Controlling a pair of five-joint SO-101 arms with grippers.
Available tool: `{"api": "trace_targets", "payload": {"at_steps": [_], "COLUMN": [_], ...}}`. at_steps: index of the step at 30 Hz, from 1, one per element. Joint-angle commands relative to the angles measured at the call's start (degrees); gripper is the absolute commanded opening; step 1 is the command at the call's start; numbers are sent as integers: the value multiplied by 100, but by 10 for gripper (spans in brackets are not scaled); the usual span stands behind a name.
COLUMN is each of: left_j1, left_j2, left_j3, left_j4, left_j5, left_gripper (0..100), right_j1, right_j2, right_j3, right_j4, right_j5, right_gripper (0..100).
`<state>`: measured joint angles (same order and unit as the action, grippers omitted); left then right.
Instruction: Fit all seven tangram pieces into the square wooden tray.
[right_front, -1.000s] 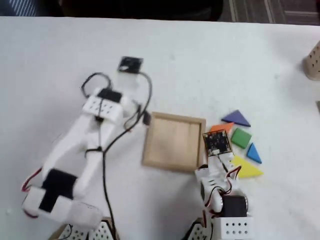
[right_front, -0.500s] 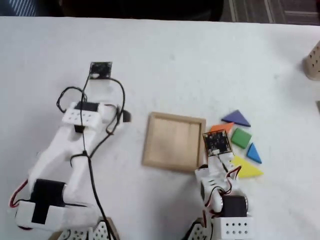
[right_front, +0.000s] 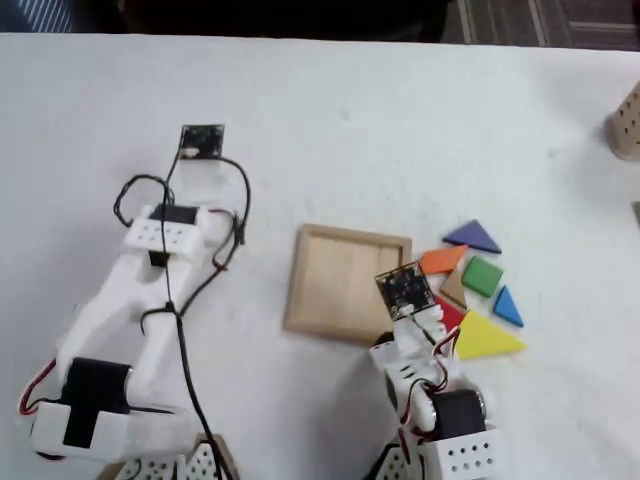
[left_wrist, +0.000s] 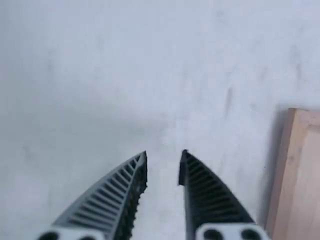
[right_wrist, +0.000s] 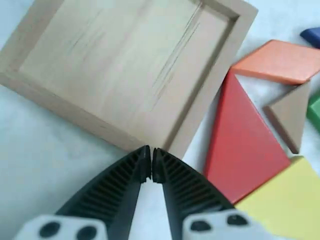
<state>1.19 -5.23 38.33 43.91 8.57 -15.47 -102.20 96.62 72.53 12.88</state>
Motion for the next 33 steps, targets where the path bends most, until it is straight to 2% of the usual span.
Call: {"api": "trace_targets", "payload": {"at_steps": [1,5,8,12,16,18,21,22,28,33], "left_j1": [-57,-66,-119,-110,-119,-119,-119,-119,-171,-171], "left_j2": [-277,-277,-268,-268,-268,-286,-303,-303,-312,-286], "left_j3": [-35,-26,-26,44,229,255,246,237,237,237], "left_j4": [-316,-316,-325,-343,-686,-730,-712,-712,-721,-730], "left_j5": [-53,-53,-53,-62,-62,-62,-62,-62,-62,-62], "left_gripper": [72,72,72,72,72,72,72,72,72,72], "right_j1": [4,787,1253,1974,2062,2088,2202,2220,2475,2290], "right_j2": [-101,-101,-101,-101,-101,-40,-48,-75,92,1024], "right_j3": [-220,-510,-686,-686,-220,35,-44,-70,-756,-1785], "right_j4": [13,84,-321,-1473,-2791,-3336,-3398,-3398,-3108,-2545], "right_j5": [-35,-35,-35,-79,-18,387,1705,1890,1354,1081], "right_gripper": [18,18,18,18,18,18,18,18,18,18]}}
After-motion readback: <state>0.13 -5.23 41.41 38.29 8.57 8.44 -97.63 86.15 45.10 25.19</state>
